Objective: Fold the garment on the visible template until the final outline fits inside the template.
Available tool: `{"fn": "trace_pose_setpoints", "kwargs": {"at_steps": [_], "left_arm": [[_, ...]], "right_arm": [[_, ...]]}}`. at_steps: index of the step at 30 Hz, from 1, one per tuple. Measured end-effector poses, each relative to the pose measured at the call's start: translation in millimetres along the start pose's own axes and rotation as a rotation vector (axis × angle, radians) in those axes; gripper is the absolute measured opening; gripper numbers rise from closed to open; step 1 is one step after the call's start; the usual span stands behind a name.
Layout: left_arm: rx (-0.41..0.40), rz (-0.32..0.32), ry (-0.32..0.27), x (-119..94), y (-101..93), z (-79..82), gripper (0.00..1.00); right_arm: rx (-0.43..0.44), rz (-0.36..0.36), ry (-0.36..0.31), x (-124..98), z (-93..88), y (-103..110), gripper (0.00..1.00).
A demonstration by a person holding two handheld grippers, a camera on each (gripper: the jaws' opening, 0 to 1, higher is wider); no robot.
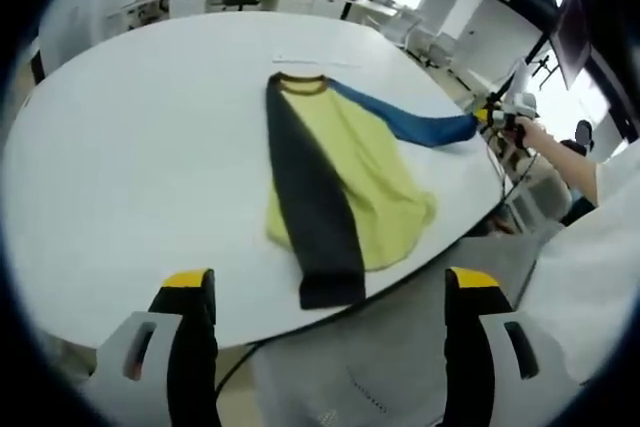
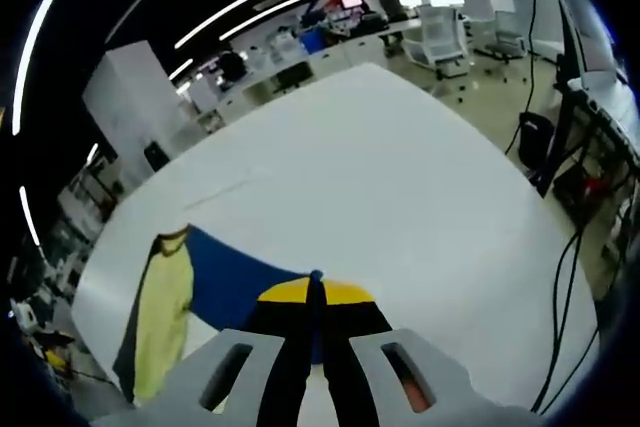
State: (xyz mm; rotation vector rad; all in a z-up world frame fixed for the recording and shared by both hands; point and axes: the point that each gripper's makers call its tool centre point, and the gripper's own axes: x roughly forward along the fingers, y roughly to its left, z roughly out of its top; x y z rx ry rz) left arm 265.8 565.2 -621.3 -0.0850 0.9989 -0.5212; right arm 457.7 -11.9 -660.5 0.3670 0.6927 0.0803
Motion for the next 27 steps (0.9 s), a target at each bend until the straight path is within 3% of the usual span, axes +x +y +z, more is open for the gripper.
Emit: {"fn": "trace_pose_setpoints", "kwargs": {"at_steps": [21,27], "left_arm": [[0.016,-0.008,0.042,16,2.3,5.3,0.92],[0.008,0.0,0.028,17,5.9,11.9,0.92]], "right_arm": [[-0.002,-0.079,0.064,21,-14.2,-36,0.03],[0.004,-0.095,0.075,27,-16.5,-43,0.03]]}}
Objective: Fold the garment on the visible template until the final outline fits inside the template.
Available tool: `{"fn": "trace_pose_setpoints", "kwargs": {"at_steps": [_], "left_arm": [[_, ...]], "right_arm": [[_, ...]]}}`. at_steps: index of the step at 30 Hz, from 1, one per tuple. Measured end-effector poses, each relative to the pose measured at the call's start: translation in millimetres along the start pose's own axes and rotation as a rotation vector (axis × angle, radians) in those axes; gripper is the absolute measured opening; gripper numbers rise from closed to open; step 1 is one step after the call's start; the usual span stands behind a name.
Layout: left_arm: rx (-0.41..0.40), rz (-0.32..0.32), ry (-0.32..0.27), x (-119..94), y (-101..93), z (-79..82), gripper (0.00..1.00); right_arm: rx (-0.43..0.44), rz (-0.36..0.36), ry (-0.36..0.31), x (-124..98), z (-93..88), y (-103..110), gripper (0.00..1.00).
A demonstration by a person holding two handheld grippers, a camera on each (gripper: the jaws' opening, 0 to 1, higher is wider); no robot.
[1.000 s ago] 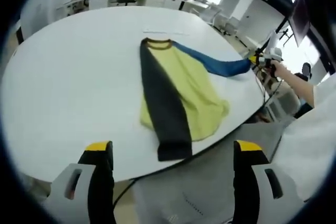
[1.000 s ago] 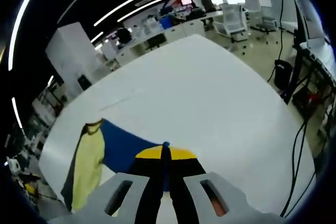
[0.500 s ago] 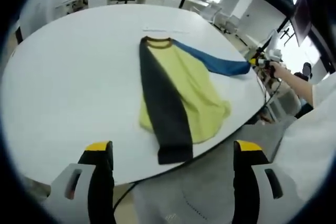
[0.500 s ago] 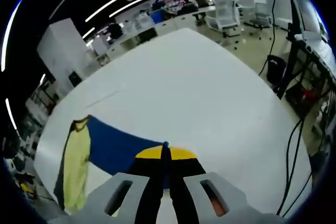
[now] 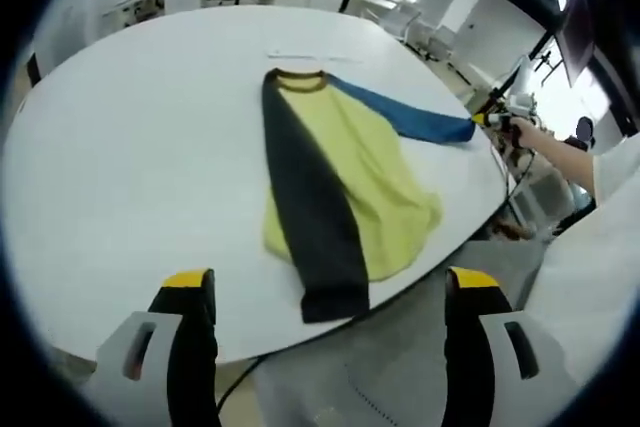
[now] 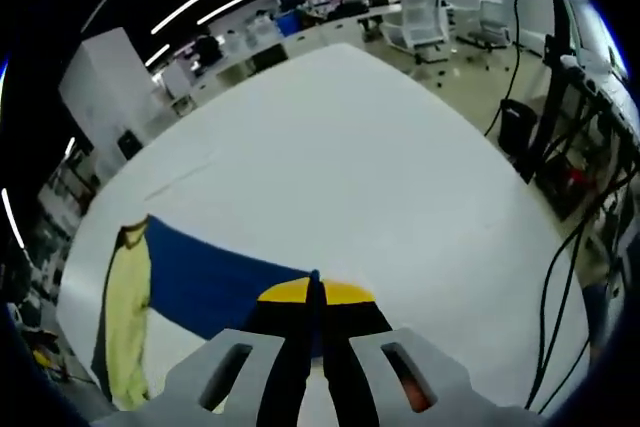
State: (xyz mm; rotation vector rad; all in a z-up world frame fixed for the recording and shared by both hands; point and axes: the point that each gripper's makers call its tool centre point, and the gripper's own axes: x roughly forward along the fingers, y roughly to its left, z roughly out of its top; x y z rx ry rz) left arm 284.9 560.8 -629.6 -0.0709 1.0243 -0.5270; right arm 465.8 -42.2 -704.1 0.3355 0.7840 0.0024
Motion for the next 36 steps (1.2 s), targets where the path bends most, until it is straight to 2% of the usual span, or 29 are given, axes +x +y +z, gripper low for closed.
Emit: {"fn": "trace_pose_setpoints", "kwargs": {"at_steps": [19,36], "left_arm": [[-0.001,0.02,0.029,5,5.3,2.2,0.92],[-0.019,0.045,0.034,1,8.5,1.9,0.92]], "right_arm": [[-0.01,-0.036,0.053,27,-8.8,-14,0.03],[-0.052,-0.056,0.066,41,-9.4,-23,0.03]]}}
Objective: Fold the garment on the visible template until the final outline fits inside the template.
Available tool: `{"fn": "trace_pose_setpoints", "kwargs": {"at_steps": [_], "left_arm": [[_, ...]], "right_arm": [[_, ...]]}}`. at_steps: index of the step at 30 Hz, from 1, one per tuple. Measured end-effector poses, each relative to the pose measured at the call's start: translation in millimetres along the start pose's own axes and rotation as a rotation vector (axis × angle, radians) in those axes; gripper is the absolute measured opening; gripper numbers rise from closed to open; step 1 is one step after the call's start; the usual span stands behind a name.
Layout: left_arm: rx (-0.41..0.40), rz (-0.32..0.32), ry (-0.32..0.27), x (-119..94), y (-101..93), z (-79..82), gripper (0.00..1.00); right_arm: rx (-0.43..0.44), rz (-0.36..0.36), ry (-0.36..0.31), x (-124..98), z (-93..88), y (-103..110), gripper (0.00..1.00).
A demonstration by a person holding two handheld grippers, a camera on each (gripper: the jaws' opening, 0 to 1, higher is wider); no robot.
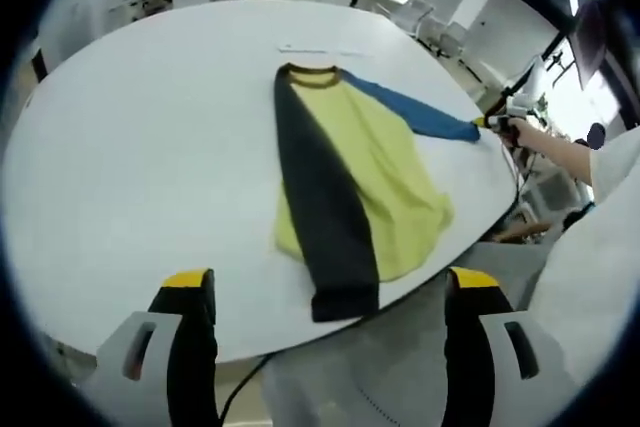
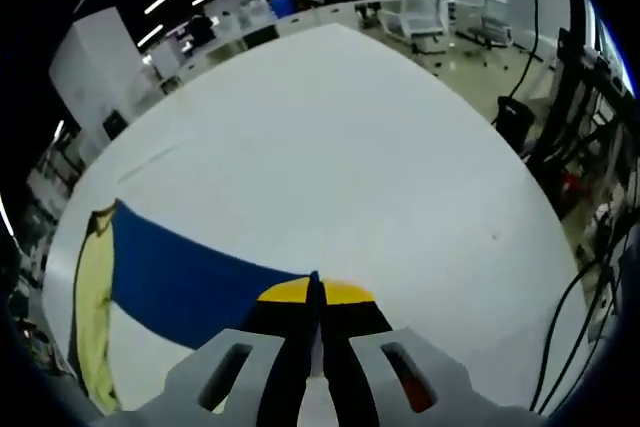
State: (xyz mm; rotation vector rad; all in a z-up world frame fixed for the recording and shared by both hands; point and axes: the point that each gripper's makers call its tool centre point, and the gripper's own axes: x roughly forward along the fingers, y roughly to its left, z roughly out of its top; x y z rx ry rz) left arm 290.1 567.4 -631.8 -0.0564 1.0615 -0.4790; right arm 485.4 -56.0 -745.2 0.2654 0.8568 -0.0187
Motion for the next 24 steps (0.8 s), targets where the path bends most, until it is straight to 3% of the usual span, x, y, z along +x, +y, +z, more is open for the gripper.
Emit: {"fn": "trace_pose_setpoints", "kwargs": {"at_steps": [14,24], "left_arm": [[-0.006,0.01,0.008,0,-1.2,-0.3,0.92],[-0.006,0.017,0.002,-2,0.6,4.0,0.92]], "right_arm": [[-0.041,-0.018,0.0,12,2.6,-6,0.03],[-0.075,-0.026,0.012,14,-5.2,-9,0.03]]}}
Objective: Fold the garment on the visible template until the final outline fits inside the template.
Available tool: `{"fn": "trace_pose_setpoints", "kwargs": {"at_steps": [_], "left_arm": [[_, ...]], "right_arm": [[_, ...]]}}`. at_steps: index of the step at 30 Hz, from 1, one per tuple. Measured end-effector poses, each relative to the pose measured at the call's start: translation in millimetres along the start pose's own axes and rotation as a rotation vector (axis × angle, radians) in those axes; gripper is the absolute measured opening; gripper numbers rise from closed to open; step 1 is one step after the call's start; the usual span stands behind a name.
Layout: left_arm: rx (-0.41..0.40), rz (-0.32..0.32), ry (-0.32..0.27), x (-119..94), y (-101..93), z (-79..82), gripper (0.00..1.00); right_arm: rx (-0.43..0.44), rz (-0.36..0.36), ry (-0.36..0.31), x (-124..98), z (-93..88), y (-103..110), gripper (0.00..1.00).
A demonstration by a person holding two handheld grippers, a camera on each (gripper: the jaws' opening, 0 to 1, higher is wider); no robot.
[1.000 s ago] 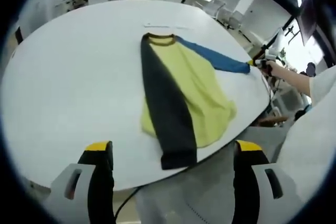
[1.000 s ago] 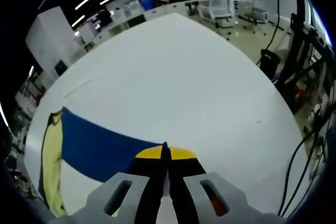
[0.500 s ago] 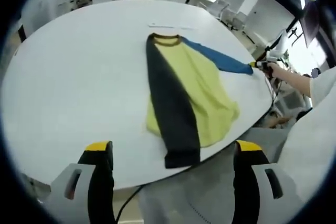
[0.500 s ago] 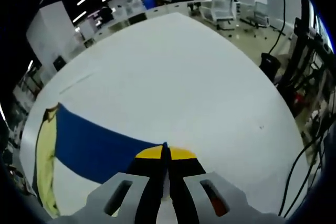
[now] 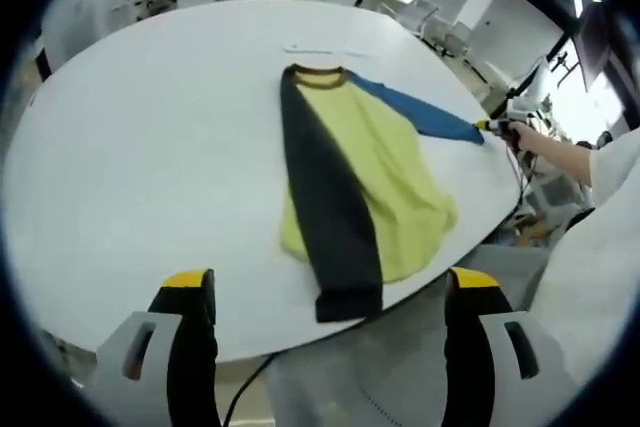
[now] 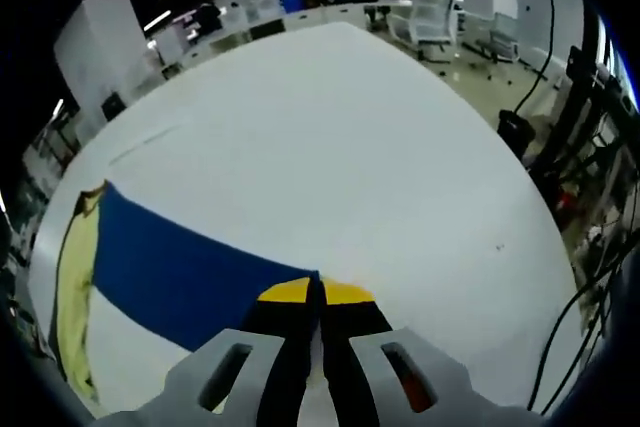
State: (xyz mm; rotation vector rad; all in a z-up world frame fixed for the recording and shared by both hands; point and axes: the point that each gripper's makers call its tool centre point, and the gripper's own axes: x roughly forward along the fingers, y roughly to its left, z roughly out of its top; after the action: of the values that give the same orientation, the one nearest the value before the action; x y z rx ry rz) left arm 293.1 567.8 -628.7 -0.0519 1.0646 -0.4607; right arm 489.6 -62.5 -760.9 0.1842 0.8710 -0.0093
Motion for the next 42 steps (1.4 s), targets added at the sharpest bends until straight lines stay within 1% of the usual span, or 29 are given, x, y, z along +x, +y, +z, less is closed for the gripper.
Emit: {"fn": "trace_pose_setpoints", "kwargs": {"at_steps": [10,18,28,31,33,38,42], "left_arm": [[-0.003,0.002,-0.002,-1,0.8,-1.1,0.92],[-0.001,0.006,-0.012,-3,1.5,2.4,0.92],[0.002,0.007,-0.007,-3,1.8,2.0,0.92],[0.006,0.007,-0.009,-3,1.4,3.4,0.92],[0.006,0.006,-0.011,-3,1.4,4.2,0.92],[0.009,0.009,-0.011,-4,1.9,5.6,0.92],[0.018,0.004,-0.014,-4,-0.5,8.7,0.92]], "right_arm": [[-0.012,0.0,0.004,-1,-2.0,-2,0.02],[-0.038,0.0,0.001,1,-1.5,-4,0.02],[-0.071,0.0,0.009,-2,-1.8,-3,0.04],[-0.066,0.0,0.012,-2,-1.5,-5,0.03],[-0.074,-0.001,0.007,-2,-0.5,-5,0.03],[-0.085,-0.031,0.005,-6,0.1,-13,0.01],[-0.09,-0.028,-0.016,-11,4.7,-15,0.02]]}}
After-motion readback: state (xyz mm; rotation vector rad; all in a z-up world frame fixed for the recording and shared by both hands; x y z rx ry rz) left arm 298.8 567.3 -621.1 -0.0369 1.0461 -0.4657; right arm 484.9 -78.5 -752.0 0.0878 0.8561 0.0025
